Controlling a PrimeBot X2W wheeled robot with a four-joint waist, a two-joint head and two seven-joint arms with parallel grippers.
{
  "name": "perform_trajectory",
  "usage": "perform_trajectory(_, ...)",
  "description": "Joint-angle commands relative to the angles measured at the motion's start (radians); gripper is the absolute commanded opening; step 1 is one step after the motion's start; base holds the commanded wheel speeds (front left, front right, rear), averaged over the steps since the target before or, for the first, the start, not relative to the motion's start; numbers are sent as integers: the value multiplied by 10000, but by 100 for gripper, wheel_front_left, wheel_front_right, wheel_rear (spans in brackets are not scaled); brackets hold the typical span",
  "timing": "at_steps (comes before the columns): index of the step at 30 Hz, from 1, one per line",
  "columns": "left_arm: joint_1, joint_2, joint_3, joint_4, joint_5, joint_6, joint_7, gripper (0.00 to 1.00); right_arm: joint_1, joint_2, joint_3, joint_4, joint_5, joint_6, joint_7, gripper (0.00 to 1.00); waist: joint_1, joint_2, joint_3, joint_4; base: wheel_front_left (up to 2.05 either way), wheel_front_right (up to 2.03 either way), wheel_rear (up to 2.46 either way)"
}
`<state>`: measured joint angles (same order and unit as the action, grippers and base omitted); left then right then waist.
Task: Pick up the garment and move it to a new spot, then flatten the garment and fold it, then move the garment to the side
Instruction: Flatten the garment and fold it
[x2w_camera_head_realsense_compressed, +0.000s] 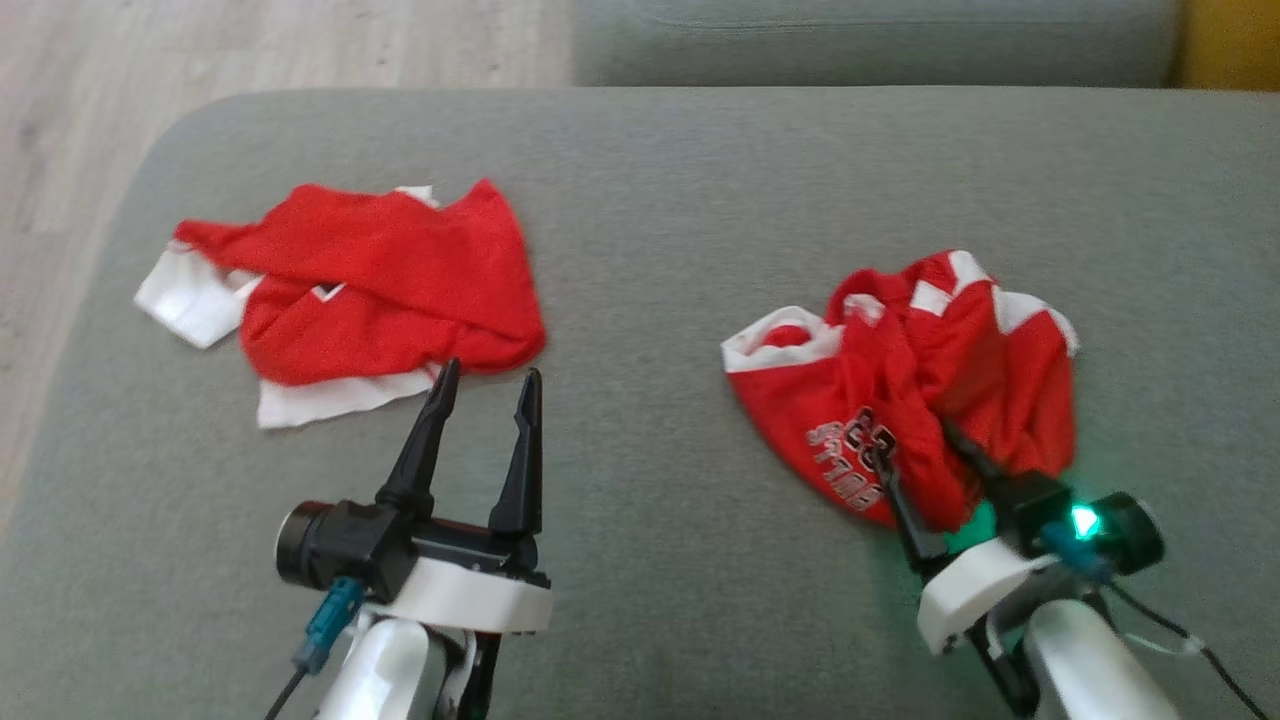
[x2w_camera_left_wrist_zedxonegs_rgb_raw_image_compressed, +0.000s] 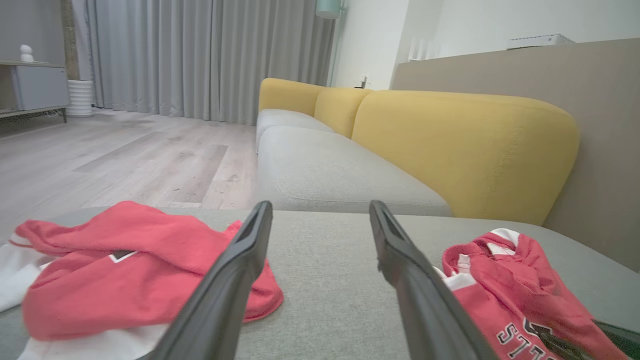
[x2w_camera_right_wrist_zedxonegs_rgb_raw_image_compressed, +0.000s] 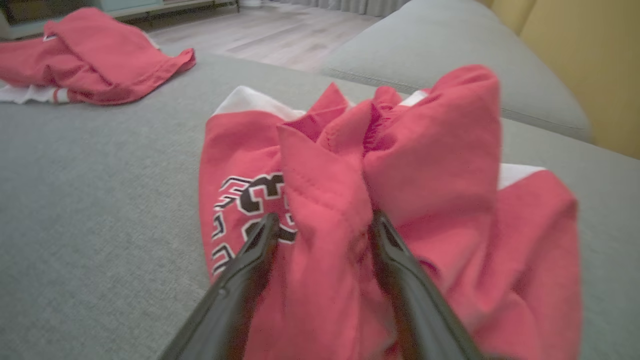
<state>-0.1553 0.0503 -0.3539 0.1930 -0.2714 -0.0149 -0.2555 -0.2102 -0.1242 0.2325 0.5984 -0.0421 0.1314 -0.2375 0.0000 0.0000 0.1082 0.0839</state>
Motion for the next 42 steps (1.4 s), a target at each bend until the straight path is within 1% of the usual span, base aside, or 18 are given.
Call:
perform_trajectory(1,-232,-1,360,-245,117,-59,-63,100,-334,95,-46,-587,93,-7,-35,100,0,0,-61,-263,0,0,0)
perform_trajectory(6,-185,-1,418,-179,153,-95,-63,100,-82,384,-768,-1844,316,-7,-9,100,0,0,-239,-630,0,0,0)
perform_trajectory(12,-54,-1,445,-179,143,-81,-63,100,232,622,-1149,-3408,714,-7,-87,100,0,0,-436,-877,0,0,0)
perform_trajectory(15,-32,-1,424,-184,139,-86,-63,100,613,696,-1239,-3890,848,-7,-115,100,0,0,-466,-888,0,0,0)
perform_trajectory(20,-40,-1,339,-184,129,-112,-63,100,969,733,-1211,-4203,1169,-7,-107,100,0,0,-396,-806,0,0,0)
perform_trajectory(25,-182,-1,274,-194,93,-89,-63,100,544,736,-1003,-4103,1006,-7,504,100,0,0,-116,-543,0,0,0)
perform_trajectory(30,-339,-1,193,-148,52,-81,-63,100,-313,737,-1004,-3485,1006,-7,1460,100,0,0,255,-177,0,0,0)
perform_trajectory(31,-339,-1,193,-148,52,-81,-63,100,-313,737,-1004,-3485,1006,-7,1460,100,0,0,255,-177,0,0,0)
perform_trajectory(37,-554,-1,16,-61,-39,-84,-63,100,-1325,738,-927,-2267,1351,-7,2902,100,0,0,494,289,0,0,0)
perform_trajectory(40,-601,-1,-82,-41,-149,-30,-63,100,-1650,692,-910,-1651,1417,-7,3691,100,0,0,493,518,0,0,0)
perform_trajectory(42,-585,-1,-111,-42,-201,3,-63,100,-1703,689,-897,-1480,1583,-7,3987,100,0,0,492,593,0,0,0)
